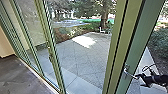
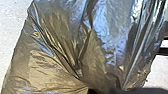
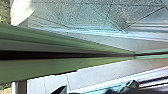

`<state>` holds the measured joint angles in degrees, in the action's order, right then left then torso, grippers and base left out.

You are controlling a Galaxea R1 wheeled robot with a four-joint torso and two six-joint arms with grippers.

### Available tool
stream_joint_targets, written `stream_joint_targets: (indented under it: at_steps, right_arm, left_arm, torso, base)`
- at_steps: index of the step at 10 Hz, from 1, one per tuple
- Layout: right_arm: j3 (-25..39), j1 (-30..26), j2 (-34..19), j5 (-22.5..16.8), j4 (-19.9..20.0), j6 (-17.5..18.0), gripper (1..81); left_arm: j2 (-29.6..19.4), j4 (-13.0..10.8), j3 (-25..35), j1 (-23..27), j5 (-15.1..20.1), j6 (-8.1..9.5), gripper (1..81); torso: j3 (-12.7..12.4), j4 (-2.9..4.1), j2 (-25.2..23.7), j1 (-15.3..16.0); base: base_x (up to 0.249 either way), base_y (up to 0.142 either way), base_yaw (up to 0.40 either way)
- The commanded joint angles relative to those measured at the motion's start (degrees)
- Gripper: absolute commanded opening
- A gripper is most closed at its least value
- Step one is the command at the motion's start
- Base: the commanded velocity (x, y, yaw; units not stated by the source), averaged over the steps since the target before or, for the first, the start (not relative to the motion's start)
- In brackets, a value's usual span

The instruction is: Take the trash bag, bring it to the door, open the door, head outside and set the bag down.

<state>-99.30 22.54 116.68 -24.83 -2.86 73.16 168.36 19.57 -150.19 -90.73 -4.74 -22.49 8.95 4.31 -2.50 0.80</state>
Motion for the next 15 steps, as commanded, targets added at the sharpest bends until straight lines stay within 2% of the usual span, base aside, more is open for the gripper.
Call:
stream_joint_targets:
  at_steps: [1,4,6,7,9,11,12,15]
  right_arm:
    - [-1.93,-10.26,-5.9,-1.27,-2.31,2.43,81.1]
    - [-1.41,-12.63,-6.78,-1.8,-6.53,2.17,81.1]
    - [-0.88,-16.15,-6.78,-5.82,-7.68,-0.54,81.1]
    - [-0.7,-18.08,-6.69,-8.13,-8.21,-2.67,81.1]
    - [-0.53,-20.2,-6.52,-13.11,-10.65,-11.07,81.1]
    - [-0.62,-21.34,-6.08,-18.94,-15.33,-17.87,81.1]
    - [-0.88,-21.69,-6.43,-20.26,-17.61,-20.77,81.1]
    - [-0.53,-24.68,-6.52,-25.35,-22.53,-26.22,81.1]
  left_arm:
    - [-0.48,0.12,0.16,0.86,3.95,-0.36,1.0]
    - [-0.48,0.12,0.16,0.69,3.95,-0.36,1.0]
    - [-0.31,0.12,0.16,0.69,3.95,-0.36,1.0]
    - [-0.22,0.12,0.16,0.69,3.86,-0.36,1.0]
    - [-0.13,0.12,0.16,0.69,3.86,-0.36,1.0]
    - [-0.22,0.12,0.16,0.69,3.86,-0.36,1.0]
    - [-0.04,0.12,0.16,0.69,3.86,-0.36,1.0]
    - [0.4,0.12,0.16,0.69,3.86,-0.27,1.0]
  torso:
    - [0.0,0.0,0.0,0.0]
    - [0.02,0.0,0.0,0.0]
    - [0.02,0.0,0.0,0.0]
    - [0.02,0.0,0.0,0.0]
    - [0.02,0.0,0.0,0.0]
    - [0.02,0.0,0.0,0.0]
    - [0.02,0.0,0.0,0.0]
    - [0.02,0.0,0.0,0.0]
  base:
    - [0.0,0.0,0.0]
    - [0.0,0.0,0.0]
    - [0.0,0.0,0.0]
    - [0.0,0.0,0.0]
    - [0.0,0.0,0.0]
    - [0.0,0.0,0.0]
    - [0.0,0.0,0.0]
    - [0.0,0.0,0.0]
